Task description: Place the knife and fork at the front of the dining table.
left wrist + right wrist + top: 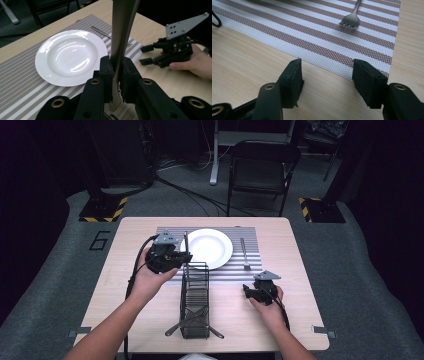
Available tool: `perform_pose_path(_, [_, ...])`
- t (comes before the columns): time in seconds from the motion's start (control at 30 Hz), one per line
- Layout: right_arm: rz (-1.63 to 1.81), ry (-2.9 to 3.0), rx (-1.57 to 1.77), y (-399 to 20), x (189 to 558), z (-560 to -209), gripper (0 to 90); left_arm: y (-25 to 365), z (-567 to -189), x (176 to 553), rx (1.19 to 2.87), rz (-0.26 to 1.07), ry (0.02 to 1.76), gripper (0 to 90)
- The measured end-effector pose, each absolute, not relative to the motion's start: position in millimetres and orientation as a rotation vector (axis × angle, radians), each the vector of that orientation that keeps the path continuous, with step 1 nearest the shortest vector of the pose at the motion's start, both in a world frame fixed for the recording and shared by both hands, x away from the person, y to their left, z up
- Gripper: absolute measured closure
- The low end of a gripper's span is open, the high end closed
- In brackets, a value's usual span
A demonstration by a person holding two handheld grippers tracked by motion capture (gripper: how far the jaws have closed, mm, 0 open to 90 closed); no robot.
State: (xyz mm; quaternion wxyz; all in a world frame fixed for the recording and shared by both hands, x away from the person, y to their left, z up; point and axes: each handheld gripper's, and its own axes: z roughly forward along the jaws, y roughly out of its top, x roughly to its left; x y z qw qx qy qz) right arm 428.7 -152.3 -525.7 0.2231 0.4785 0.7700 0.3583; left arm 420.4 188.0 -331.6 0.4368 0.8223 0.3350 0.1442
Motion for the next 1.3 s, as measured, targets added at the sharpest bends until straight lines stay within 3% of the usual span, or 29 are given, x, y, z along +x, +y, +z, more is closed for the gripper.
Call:
perform_pose_path(0.63, [0.99, 2.125, 1.322, -152, 429, -526, 40.8, 210, -268, 427, 2.002, 0.404, 0.857, 81.1])
perform_pose_path(0.83, [0.992, 2.125, 1.322, -152, 429, -526, 40.7, 217, -272, 435, 2.005, 0.421, 0.877, 81.1])
perform_pose_path(1.3, [0.991, 2.127, 1.321, -152, 429, -526, 40.7, 240, -320, 460, 1.965, 0.43, 0.946, 81.1])
